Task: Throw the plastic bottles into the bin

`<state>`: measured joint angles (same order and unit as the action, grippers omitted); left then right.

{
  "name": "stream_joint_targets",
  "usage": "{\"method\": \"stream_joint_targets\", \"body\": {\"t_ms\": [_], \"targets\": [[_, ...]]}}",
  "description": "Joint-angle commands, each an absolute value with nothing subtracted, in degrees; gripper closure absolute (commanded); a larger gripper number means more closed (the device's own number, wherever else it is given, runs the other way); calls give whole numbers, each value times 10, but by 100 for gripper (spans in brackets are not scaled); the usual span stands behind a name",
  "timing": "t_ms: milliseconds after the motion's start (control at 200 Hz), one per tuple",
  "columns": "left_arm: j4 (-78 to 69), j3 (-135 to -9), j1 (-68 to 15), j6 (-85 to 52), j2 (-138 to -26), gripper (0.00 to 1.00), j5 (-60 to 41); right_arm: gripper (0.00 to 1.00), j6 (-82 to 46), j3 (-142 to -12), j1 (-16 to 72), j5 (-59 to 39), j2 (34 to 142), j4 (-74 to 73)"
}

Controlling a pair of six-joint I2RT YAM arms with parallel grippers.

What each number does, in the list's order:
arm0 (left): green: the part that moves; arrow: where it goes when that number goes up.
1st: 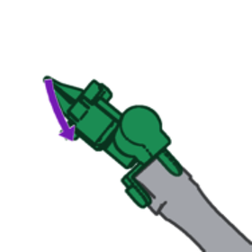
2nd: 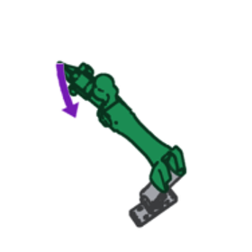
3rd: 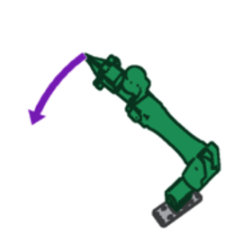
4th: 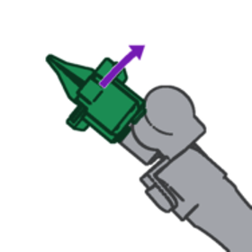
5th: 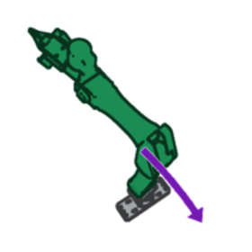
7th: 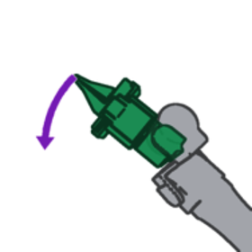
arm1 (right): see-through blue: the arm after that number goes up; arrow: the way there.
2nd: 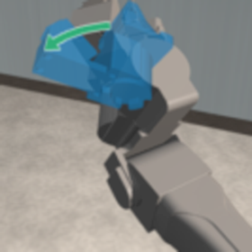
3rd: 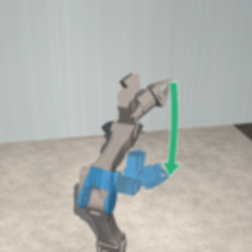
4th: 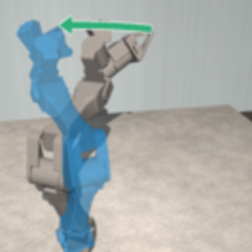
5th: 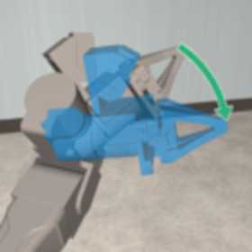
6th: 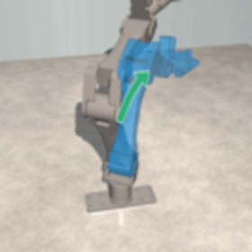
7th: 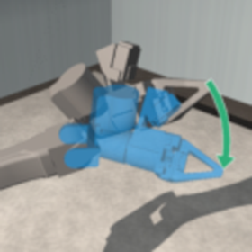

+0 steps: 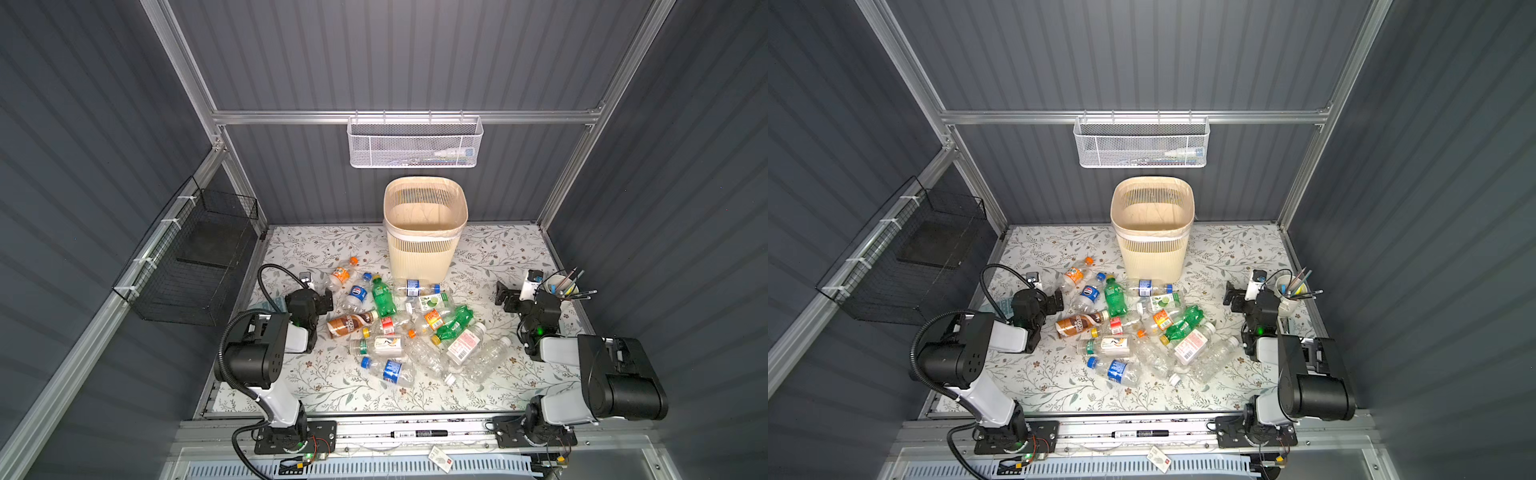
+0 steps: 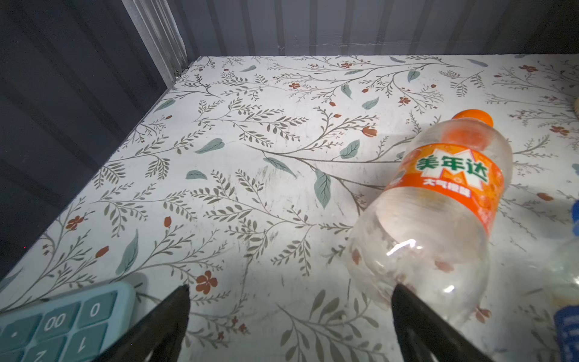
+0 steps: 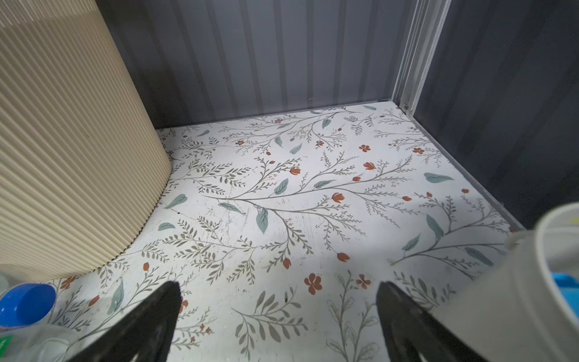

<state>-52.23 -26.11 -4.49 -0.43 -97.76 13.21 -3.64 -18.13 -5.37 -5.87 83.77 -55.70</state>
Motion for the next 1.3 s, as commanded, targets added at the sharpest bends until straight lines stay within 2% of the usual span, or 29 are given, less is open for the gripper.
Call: {"method": "stream_joint_targets", "body": {"t_ms": [0,746,816,901,1071,1206,1291], "targets": [[-523,-271,-41,4,-984,0,127,1,-37,-187,-55,-61,840,-563],[-526,-270,-41,4,-982,0,127,1,-40,-184,-55,-56,834,-566],[-481,-285,-41,-4,-958,0,146,1,-46,-184,-55,-39,804,-543],[-368,-318,-41,-8,-901,0,155,1,-73,-214,-55,-18,722,-407],[-281,-337,-41,-46,-795,0,176,3,-213,-331,-55,10,578,27],[-204,-375,-44,-65,-762,0,164,5,-317,-362,-54,-8,508,252],[-198,-378,-54,-69,-746,0,164,5,-374,-349,-52,-43,466,330]]}}
